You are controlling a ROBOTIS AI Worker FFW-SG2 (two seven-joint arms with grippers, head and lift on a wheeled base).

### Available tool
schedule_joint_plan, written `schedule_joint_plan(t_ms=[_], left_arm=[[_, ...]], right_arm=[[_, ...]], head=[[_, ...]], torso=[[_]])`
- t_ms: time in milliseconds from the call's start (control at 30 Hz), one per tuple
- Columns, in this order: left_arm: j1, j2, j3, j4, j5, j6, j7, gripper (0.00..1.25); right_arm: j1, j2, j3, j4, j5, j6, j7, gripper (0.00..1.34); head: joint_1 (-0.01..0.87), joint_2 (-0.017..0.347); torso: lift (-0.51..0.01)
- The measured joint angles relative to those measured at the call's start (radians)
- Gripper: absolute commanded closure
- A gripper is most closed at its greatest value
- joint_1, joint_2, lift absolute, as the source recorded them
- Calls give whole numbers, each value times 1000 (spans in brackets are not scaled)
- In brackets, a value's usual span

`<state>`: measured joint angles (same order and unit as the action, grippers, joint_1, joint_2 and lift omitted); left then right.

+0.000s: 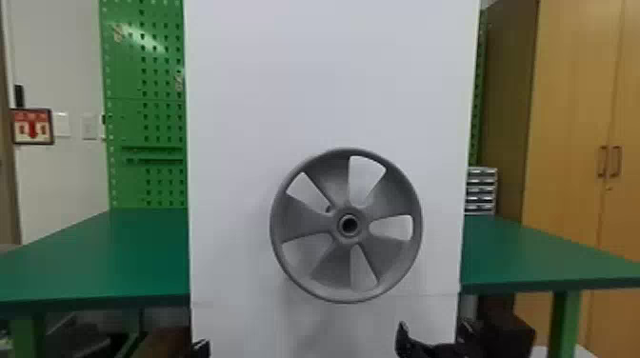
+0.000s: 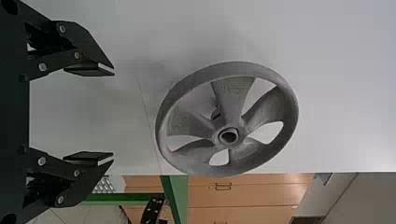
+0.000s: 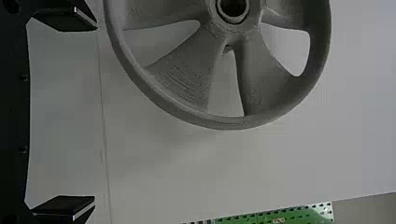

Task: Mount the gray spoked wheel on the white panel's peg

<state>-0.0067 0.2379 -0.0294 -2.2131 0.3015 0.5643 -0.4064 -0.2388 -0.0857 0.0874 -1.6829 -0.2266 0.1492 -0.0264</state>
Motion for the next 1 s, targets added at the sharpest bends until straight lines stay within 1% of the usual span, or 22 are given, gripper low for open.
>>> schedule_joint_plan(t_ms=[167, 300, 400, 600, 767, 1000], left_arm=[[-2, -5, -2, 3, -1, -5, 0, 590], [-3, -7, -4, 4, -1, -9, -1, 588], [-4, -8, -6, 5, -2, -10, -1, 588], [-7, -11, -9, 7, -3, -10, -1, 588], [-9, -14, -11, 9, -7, -10, 0, 588], [-11, -17, -16, 10, -8, -11, -1, 584]], right_arm=[[69, 6, -12, 33, 18, -83, 39, -2], [116, 19, -35, 75, 30, -142, 108, -2], [148, 31, -50, 107, 44, -189, 135, -2], [212, 57, -82, 155, 101, -270, 143, -2], [250, 75, -110, 207, 135, -353, 150, -2], [278, 77, -115, 282, 151, -421, 158, -2]], head=[[123, -8], [123, -8], [123, -8], [123, -8], [123, -8], [123, -8]], torso=[[-400], [-400], [-400], [-400], [-400], [-400]])
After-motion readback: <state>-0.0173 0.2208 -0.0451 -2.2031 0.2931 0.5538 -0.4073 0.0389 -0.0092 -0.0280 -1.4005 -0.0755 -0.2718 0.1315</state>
